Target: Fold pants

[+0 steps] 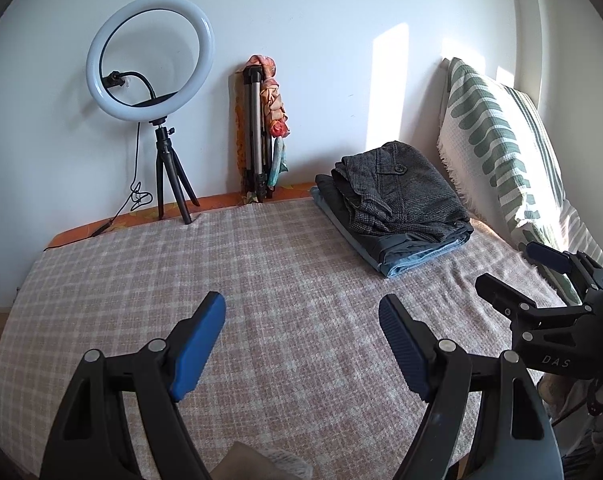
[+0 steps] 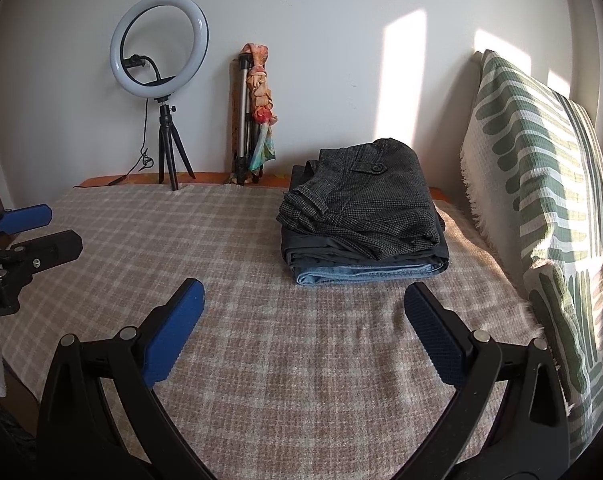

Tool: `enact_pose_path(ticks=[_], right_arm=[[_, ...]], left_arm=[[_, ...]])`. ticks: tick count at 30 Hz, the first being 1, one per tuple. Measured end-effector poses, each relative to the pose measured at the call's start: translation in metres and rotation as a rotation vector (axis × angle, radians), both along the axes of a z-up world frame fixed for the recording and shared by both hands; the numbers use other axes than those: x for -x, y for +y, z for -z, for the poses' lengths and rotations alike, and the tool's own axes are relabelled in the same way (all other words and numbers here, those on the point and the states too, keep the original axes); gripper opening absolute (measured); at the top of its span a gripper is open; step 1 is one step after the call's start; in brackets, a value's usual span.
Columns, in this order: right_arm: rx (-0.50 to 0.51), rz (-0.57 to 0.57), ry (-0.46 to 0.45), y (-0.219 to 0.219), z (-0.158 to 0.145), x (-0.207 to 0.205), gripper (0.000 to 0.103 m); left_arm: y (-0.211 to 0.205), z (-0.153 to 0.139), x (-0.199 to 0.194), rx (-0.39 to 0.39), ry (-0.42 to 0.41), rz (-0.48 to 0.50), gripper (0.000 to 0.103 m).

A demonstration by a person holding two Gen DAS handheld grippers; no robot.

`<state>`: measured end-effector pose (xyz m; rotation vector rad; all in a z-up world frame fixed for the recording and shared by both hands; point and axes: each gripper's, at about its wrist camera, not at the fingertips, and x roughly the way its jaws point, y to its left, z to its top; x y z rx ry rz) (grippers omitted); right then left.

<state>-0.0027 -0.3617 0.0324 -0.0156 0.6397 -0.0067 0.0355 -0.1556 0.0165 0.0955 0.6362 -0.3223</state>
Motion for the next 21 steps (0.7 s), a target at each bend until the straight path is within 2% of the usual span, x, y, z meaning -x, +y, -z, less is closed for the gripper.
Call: enact_pose_path(ticks=[4, 21], right_arm=[[0.0, 0.0, 0.0, 0.0004, 0.0001, 0.0003, 0.102], [0.0, 0.0, 0.003, 0.0023, 0.0002, -0.0014, 0.102]], left_arm=[[0.002, 0.0003, -0.0018, 0.009, 0.019, -0.006, 0.078], [0.0038, -0.0019, 0.0005, 0.002, 0.01, -0.006, 0.078]])
